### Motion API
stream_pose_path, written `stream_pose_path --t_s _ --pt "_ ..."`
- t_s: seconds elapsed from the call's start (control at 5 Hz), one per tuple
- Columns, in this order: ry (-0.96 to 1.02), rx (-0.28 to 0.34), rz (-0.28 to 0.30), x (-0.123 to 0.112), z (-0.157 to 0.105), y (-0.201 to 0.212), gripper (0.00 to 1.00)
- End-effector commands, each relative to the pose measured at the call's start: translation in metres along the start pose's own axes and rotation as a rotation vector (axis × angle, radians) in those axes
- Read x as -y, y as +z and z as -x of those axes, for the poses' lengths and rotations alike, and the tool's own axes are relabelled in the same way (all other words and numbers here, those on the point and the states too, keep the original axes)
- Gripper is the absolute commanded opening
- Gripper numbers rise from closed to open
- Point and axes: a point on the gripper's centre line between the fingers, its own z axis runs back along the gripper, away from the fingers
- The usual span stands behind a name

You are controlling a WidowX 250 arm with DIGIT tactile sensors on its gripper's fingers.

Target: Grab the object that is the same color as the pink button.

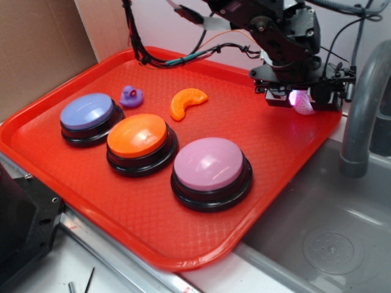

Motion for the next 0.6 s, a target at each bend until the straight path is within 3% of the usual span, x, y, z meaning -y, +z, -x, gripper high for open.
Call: stream_pose_path --t_s 0.0,0.2,0.4 --pt "-0.01 -0.198 0.023 -0.032 -0.033 0.03 0.0" --pt "0.027 -0.235 0.038 -0.047 -0.033 0.066 0.0" --pt "-0.061 -0.273 0.035 -0.056 -0.031 0.103 0.0"
